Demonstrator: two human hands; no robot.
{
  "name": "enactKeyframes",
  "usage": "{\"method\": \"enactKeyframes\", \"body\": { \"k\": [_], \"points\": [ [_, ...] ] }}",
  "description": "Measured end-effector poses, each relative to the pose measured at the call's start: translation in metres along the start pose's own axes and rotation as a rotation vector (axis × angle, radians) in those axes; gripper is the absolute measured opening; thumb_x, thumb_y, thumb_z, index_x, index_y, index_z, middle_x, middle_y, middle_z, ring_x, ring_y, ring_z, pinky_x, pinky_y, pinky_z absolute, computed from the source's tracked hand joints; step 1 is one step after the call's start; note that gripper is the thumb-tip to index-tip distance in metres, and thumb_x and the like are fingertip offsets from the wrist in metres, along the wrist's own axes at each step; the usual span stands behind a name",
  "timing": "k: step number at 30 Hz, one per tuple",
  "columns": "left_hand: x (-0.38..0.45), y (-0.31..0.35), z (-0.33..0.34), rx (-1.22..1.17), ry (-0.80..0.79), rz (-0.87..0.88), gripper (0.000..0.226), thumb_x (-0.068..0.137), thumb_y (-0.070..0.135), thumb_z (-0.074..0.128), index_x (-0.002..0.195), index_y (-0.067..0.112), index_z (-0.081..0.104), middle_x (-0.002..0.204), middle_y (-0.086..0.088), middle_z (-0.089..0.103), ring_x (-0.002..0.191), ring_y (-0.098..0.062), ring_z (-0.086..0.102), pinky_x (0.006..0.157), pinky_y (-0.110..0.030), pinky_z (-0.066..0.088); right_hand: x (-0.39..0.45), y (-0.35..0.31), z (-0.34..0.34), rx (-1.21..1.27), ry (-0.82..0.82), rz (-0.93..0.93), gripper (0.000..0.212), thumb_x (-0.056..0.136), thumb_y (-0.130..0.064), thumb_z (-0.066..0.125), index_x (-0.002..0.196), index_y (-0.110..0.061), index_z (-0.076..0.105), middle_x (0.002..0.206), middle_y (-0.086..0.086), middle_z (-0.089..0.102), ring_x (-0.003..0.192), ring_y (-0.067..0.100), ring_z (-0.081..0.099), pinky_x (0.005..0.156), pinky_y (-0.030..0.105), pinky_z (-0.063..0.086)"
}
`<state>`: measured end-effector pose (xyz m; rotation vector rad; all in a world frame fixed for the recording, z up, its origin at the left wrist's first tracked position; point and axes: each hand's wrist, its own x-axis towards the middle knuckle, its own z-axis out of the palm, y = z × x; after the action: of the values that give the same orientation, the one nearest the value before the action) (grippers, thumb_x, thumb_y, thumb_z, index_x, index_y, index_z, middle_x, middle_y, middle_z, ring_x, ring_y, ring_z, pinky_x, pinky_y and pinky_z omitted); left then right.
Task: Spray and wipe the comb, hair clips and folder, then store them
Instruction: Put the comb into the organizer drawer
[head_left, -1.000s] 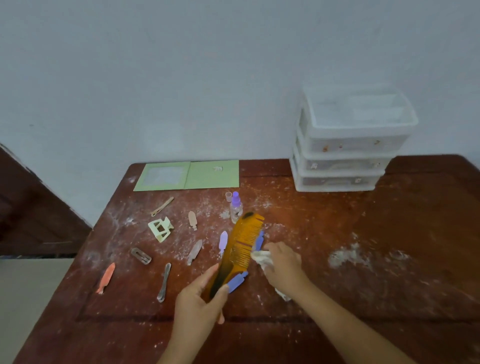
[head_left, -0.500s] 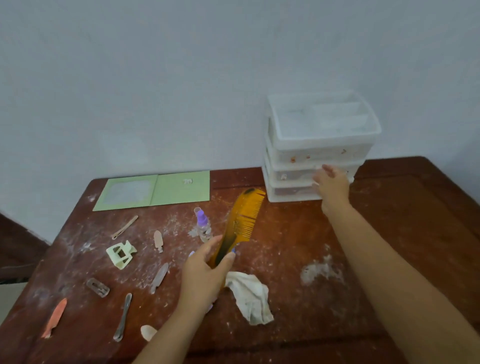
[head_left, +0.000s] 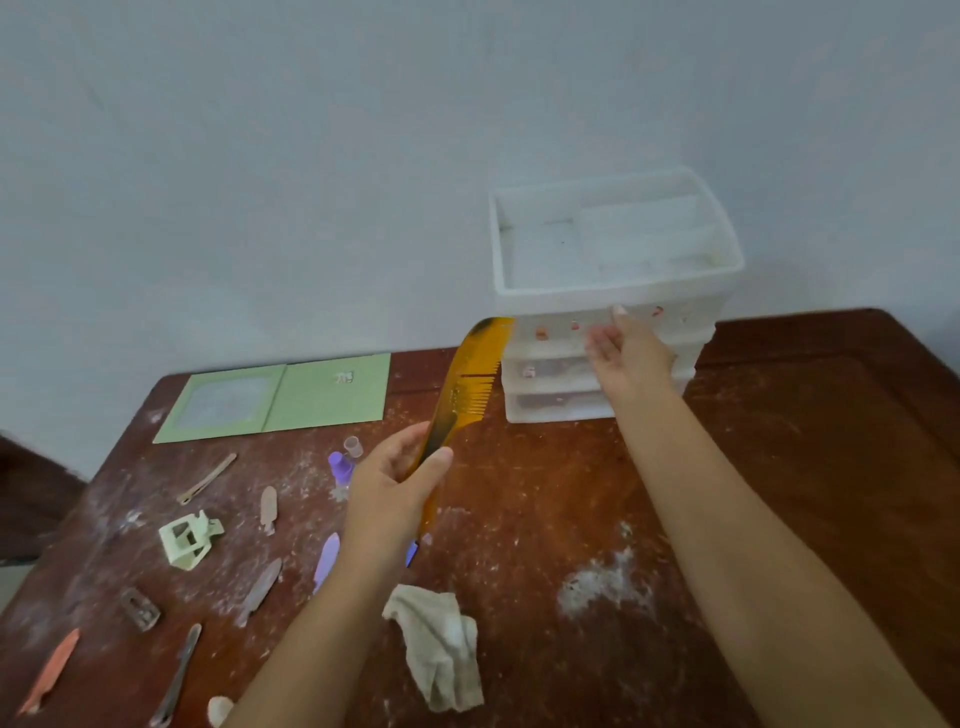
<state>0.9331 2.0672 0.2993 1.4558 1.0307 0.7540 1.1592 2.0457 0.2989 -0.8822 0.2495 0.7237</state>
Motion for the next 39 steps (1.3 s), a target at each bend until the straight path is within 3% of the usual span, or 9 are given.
{"method": "enactKeyframes", "body": {
  "k": [5,10,14,17,20,24,28,32,39],
  "points": [
    [0.005,0.018,0.009,0.074,-0.028,0.088,0.026,0.083,0.004,0.060,0.091,0.029,0.058,0.079,0.015,0.062,0.056,0.017,0.058,0.050,0.000,0.043,-0.021,0.004,-0.030,-0.064,-0.028,0.005,0.037,0.088,-0.007,0.056,0.123,-0.001,0.044,0.090,0.007,0.054,0.077,0.012,0.058,0.058,0.019,0.053],
    [0.018,0.039,0.028,0.250,-0.216,0.059,0.016,0.082,0.012,0.063,0.087,0.027,0.064,0.050,0.015,0.059,0.043,0.004,0.052,0.043,-0.006,0.038,-0.058,-0.001,-0.072,-0.212,-0.087,-0.045,0.021,0.092,-0.005,0.046,0.112,-0.005,0.041,0.096,0.012,0.052,0.083,0.022,0.056,0.076,0.035,0.049],
    [0.034,0.054,0.058,0.405,-0.328,0.057,0.014,0.082,0.020,0.064,0.095,0.020,0.065,0.068,0.003,0.062,0.061,-0.007,0.056,0.055,-0.011,0.042,-0.068,-0.017,-0.095,-0.980,0.029,-0.554,0.035,0.083,-0.010,0.063,0.115,-0.009,0.049,0.100,0.003,0.053,0.090,0.016,0.053,0.074,0.024,0.044],
    [0.048,0.063,0.086,0.455,-0.362,0.085,0.019,0.082,0.019,0.064,0.101,0.018,0.062,0.064,0.004,0.057,0.056,-0.007,0.052,0.045,-0.008,0.040,-0.057,-0.033,-0.103,-1.410,0.113,-1.019,0.040,0.070,-0.011,0.075,0.106,-0.003,0.061,0.112,0.017,0.055,0.110,0.035,0.048,0.092,0.036,0.035],
    [0.061,0.068,0.111,0.575,-0.382,0.149,0.022,0.083,0.019,0.062,0.104,0.016,0.061,0.063,0.005,0.054,0.052,-0.004,0.049,0.045,-0.013,0.038,-0.028,-0.045,-0.111,-1.600,0.128,-1.252,0.037,0.066,-0.028,0.064,0.092,-0.002,0.070,0.107,0.025,0.062,0.104,0.045,0.054,0.092,0.053,0.041],
    [0.069,0.066,0.131,0.790,-0.427,0.289,0.032,0.084,0.019,0.057,0.114,0.010,0.059,0.088,-0.008,0.064,0.066,-0.015,0.056,0.053,-0.016,0.038,-0.022,-0.057,-0.112,-1.673,0.020,-1.467,0.032,0.074,-0.026,0.048,0.074,-0.004,0.071,0.081,0.013,0.071,0.084,0.023,0.062,0.093,0.037,0.034],
    [0.074,0.065,0.136,1.092,-0.522,0.358,0.035,0.087,0.023,0.055,0.120,0.013,0.056,0.111,-0.009,0.065,0.099,-0.023,0.060,0.074,-0.027,0.043,-0.017,-0.057,-0.115,-1.744,-0.002,-1.376,0.032,0.076,-0.029,0.050,0.074,-0.005,0.072,0.077,0.008,0.071,0.077,0.025,0.066,0.088,0.041,0.043],
    [0.079,0.064,0.135,1.270,-0.535,0.345,0.007,0.086,0.023,0.054,0.088,0.019,0.060,0.089,-0.002,0.060,0.092,-0.020,0.056,0.073,-0.028,0.041,-0.019,-0.056,-0.113,-1.781,0.013,-1.158,0.037,0.075,-0.037,0.049,0.078,-0.009,0.073,0.081,0.007,0.071,0.084,0.034,0.066,0.080,0.052,0.050],
    [0.069,0.063,0.114,1.102,-0.293,0.501,0.041,0.092,0.030,0.047,0.129,0.014,0.049,0.132,-0.005,0.055,0.123,-0.020,0.047,0.102,-0.031,0.036,-0.021,-0.051,-0.096,-1.742,0.129,-1.175,0.022,0.065,-0.032,0.061,0.074,-0.014,0.070,0.075,0.009,0.070,0.086,0.038,0.064,0.076,0.061,0.046]
  ]
}}
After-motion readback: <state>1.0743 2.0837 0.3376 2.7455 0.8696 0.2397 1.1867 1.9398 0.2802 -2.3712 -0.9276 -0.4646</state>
